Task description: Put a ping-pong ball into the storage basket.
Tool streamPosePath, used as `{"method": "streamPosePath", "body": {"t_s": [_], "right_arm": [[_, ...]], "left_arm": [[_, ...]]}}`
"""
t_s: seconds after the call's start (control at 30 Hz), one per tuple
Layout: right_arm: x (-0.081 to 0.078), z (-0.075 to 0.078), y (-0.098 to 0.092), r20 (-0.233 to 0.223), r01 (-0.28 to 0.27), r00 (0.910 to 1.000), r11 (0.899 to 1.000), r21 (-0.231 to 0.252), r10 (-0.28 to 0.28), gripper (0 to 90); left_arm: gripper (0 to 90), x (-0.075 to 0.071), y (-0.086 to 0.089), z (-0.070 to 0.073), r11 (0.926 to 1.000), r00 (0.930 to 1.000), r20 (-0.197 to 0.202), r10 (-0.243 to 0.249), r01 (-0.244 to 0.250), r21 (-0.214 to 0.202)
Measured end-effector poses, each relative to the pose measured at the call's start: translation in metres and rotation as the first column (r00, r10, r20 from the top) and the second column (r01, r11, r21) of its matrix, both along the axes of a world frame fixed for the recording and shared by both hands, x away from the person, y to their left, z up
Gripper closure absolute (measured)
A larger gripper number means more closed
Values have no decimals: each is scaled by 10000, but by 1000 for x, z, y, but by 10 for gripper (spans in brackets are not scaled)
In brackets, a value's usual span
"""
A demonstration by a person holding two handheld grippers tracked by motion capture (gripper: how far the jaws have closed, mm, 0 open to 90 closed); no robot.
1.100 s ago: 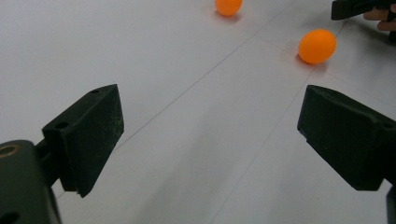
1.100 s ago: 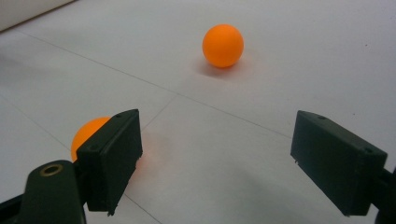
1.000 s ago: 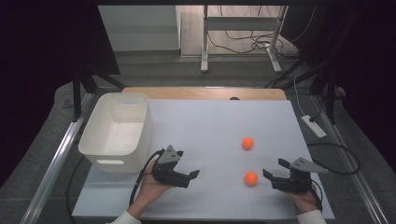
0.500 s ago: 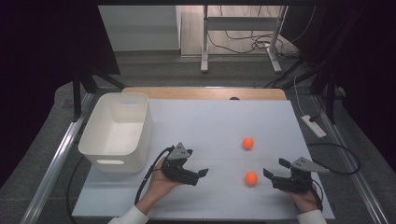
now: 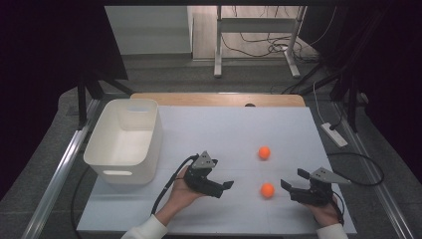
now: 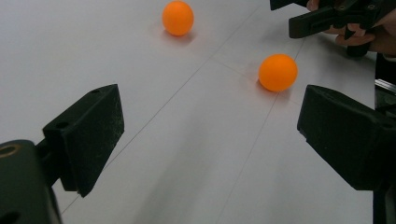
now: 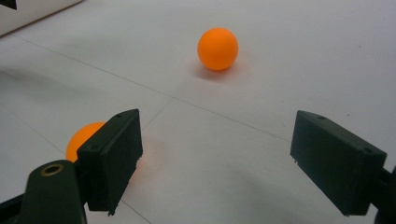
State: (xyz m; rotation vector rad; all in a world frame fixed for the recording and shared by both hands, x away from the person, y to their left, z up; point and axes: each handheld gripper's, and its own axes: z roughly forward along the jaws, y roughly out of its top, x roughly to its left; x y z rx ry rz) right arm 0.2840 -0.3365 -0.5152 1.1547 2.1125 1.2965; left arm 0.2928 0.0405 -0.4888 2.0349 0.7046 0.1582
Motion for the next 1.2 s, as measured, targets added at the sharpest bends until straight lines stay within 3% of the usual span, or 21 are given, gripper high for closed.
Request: {"method": "streamPosePath", "body": {"t_s": [1.2], "right_arm": [[2,0,0,16,191,9998,9998,-2,-191,169]], "left_arm": [[84,11,-40,-8,9957,9951,-365,-923,926,50]]}}
